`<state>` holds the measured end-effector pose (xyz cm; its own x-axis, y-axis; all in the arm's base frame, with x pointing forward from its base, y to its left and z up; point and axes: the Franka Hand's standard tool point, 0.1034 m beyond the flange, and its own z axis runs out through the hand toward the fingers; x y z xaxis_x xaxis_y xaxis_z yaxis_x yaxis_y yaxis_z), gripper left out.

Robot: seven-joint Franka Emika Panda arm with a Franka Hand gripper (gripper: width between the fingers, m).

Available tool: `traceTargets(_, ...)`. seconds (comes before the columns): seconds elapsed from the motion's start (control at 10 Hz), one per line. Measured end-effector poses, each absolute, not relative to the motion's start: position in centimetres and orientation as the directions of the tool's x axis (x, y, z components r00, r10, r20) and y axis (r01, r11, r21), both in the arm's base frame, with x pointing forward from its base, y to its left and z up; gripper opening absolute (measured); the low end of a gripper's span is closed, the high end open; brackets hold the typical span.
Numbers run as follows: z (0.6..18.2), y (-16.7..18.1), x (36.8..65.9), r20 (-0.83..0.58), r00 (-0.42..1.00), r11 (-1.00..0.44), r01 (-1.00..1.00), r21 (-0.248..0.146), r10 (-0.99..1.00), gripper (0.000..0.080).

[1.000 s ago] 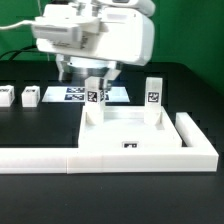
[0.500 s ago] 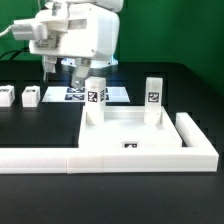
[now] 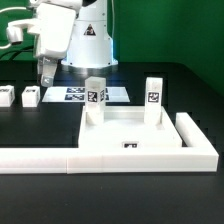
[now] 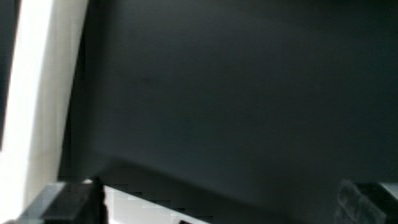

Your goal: Assemble square table

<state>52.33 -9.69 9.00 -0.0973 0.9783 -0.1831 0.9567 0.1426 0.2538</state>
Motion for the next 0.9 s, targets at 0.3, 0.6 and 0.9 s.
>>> traceTargets(0.3,8.9,-9.6,52.5,-0.122,0.088,-0.050,0.959,0.280,0.989,0.0649)
traceTargets(0.6,8.7,-9.5,52.2,0.005,0.384,-0.365,0.873,0.324,0.923,0.0649)
traceTargets(0.9,7.8,-10.4,50.3,0.077,0.592,-0.585,0.755,0.295,0.802,0.0649)
